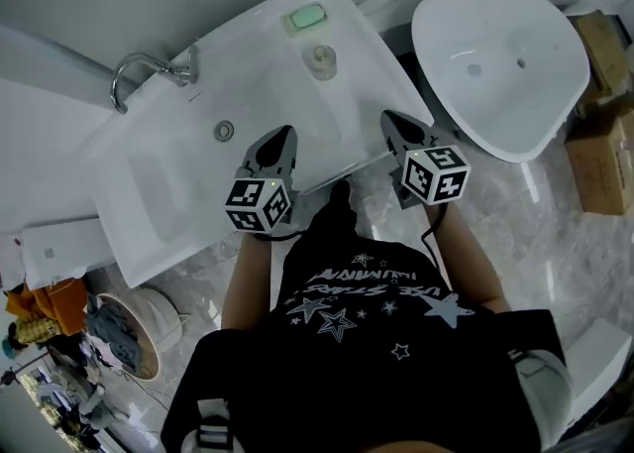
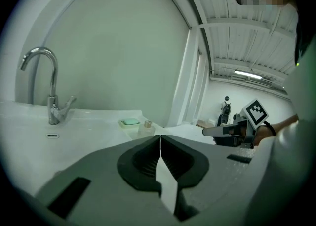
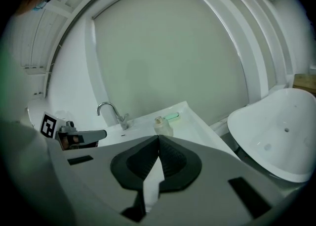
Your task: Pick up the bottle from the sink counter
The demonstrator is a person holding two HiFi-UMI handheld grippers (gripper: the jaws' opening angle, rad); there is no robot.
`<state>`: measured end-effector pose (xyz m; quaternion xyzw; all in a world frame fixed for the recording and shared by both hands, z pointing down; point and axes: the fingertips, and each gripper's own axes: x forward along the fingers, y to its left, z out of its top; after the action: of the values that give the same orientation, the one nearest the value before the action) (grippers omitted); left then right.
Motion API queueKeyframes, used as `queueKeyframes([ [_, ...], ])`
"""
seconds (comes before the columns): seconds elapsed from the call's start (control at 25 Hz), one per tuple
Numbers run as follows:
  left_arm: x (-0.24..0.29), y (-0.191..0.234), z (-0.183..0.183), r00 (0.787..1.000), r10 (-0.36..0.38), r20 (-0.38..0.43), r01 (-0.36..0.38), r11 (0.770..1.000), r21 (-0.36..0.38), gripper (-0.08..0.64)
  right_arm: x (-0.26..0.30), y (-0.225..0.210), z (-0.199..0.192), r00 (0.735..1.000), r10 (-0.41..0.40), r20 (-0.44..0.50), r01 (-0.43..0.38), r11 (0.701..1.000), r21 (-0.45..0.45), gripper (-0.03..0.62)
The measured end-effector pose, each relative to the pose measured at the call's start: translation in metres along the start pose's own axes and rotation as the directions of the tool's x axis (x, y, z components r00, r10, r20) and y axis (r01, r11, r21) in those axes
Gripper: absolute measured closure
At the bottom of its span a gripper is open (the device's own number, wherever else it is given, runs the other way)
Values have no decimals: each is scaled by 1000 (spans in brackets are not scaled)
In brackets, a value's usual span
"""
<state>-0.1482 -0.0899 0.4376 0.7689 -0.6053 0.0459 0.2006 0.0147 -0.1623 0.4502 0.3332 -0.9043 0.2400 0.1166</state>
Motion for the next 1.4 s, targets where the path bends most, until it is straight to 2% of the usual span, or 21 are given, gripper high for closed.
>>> queueKeyframes([
  [0.12, 31, 4, 3, 997, -77, -23, 77, 997, 7, 541, 15, -12, 8, 1000, -24, -6, 24, 1000, 9, 586],
  [0.28, 63, 6, 2, 990, -131, -57, 133, 991, 26, 355, 28, -26, 11, 998, -54, -26, 55, 998, 20, 586],
  [0.32, 69, 7, 1, 989, -132, -64, 134, 990, 37, 266, 31, -28, 12, 998, -59, -32, 59, 998, 23, 586],
  [0.44, 88, 13, -1, 990, -120, -77, 125, 990, 59, 210, 40, -33, 12, 996, -72, -50, 73, 997, 27, 586],
  [0.96, 154, 35, -20, 980, -142, -139, 154, 985, 74, 202, 74, -57, 6, 985, -122, -123, 129, 990, 54, 586],
  [1.4, 197, 46, -26, 984, -92, -149, 115, 982, 151, 202, 87, -79, -2, 974, -153, -166, 167, 983, 76, 586],
])
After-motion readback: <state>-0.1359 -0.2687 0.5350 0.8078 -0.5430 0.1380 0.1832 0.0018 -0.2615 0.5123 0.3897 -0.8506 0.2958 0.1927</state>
